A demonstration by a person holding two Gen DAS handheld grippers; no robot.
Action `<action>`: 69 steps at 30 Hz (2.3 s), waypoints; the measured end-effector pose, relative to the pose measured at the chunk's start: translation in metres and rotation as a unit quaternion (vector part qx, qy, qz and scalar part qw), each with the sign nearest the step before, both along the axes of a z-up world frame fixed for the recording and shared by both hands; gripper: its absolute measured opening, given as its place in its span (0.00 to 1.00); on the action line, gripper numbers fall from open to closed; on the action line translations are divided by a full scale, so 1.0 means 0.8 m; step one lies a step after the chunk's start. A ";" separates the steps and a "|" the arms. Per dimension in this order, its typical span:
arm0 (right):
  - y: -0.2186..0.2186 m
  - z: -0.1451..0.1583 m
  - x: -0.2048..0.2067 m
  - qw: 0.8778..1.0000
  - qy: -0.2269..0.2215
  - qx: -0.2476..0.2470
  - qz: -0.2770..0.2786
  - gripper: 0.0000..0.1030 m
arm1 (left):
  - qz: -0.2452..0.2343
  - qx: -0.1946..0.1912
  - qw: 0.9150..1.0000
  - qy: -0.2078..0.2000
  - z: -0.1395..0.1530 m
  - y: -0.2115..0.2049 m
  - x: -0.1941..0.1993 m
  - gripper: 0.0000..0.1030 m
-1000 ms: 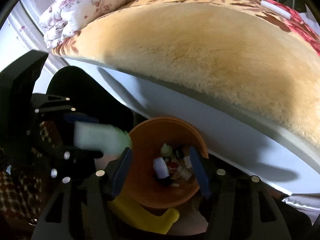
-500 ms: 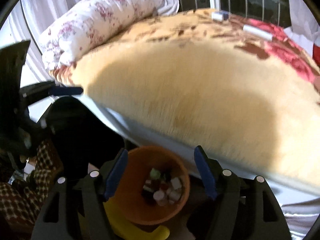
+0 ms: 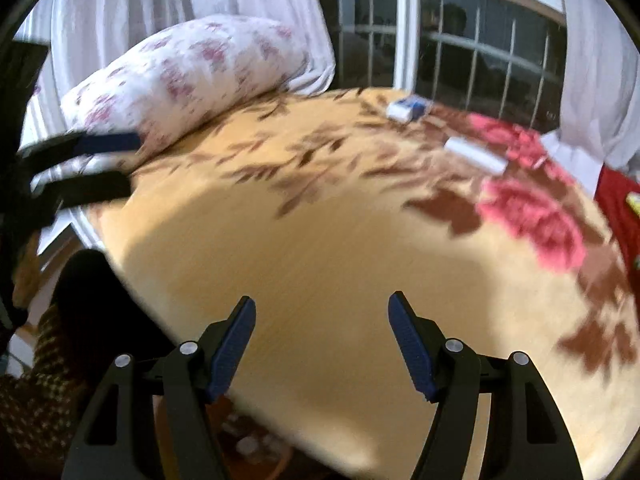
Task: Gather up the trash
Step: 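Grasp the white foam tube with the right gripper, then grasp the blue-and-white nasal spray box with the left gripper while the right holds the foam tube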
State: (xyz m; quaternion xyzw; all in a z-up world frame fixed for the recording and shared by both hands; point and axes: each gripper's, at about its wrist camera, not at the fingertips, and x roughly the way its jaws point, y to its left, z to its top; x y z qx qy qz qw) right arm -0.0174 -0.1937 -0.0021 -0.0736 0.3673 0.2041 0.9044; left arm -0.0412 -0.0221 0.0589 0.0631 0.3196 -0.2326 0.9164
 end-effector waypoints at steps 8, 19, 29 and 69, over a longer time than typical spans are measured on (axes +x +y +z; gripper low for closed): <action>-0.050 0.032 0.152 0.998 -0.035 -0.035 -0.031 0.70 | -0.002 0.006 1.000 0.003 -0.002 -0.026 0.046 0.84; -0.076 -0.010 0.349 0.992 -0.016 -0.116 -0.044 0.73 | 0.015 0.016 0.999 0.037 -0.024 -0.034 0.126 0.84; -0.078 -0.053 0.450 0.986 0.015 -0.163 0.010 0.65 | 0.022 0.035 0.997 0.062 -0.050 -0.036 0.180 0.84; -0.130 0.031 0.290 0.998 -0.010 -0.001 -0.056 0.33 | 0.087 0.070 0.992 0.058 -0.047 -0.087 0.426 0.84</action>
